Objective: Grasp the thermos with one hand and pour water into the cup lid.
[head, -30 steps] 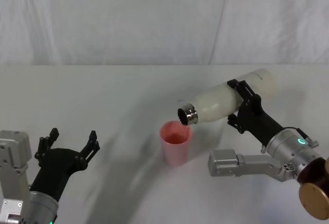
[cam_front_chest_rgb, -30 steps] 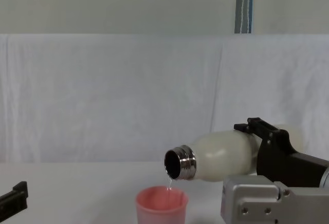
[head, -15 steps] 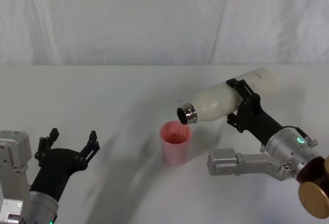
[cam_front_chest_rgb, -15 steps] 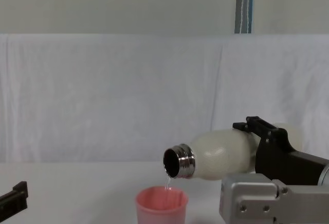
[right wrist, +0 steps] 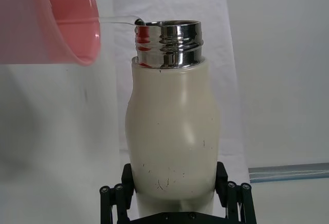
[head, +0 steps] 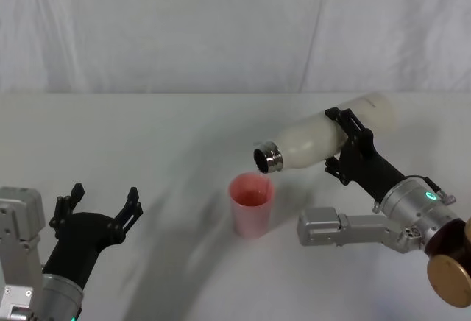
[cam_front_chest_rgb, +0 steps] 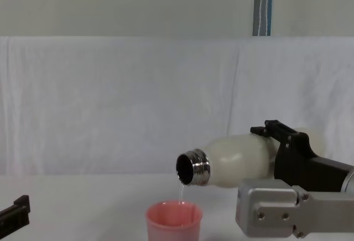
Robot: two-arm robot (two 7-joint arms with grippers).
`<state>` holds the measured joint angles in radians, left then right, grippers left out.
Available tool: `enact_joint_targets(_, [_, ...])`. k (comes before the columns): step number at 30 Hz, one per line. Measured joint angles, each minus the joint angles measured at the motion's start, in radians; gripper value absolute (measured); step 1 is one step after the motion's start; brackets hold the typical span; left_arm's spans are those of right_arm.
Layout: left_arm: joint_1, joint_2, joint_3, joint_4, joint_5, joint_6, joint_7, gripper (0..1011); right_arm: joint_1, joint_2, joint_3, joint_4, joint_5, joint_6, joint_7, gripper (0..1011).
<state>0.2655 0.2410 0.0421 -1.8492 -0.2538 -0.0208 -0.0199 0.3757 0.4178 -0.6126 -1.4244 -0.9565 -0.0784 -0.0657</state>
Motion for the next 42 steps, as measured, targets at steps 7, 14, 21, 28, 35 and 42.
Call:
enact_joint_targets(7, [0.0,0.0,0.0,0.0,0.0,0.0,0.0,1001,0.003,0.0,0.002,-0.001,0.001,0.001,0.001,952])
enact_joint_targets(14, [0.0,0.0,0.0,0.0,0.0,0.0,0.0,1001,0.007,0.002,0.003,-0.002,0.001,0.002,0.001,952])
enact_joint_targets(21, [0.0,0.0,0.0,0.0,0.0,0.0,0.0,1001,0.009,0.003,0.002,-0.002,-0.001,0.002,0.0,952])
enact_joint_targets(28, [0.0,0.0,0.0,0.0,0.0,0.0,0.0,1001,0.009,0.004,0.0,0.0,-0.003,0.002,-0.001,951])
enact_joint_targets(35, [0.0,0.0,0.0,0.0,0.0,0.0,0.0,1001,0.005,0.005,-0.002,0.001,-0.004,0.002,-0.002,952])
enact_joint_targets(42, [0.0,0.0,0.0,0.0,0.0,0.0,0.0,1001,0.0,0.004,-0.003,0.001,-0.004,0.003,-0.003,952])
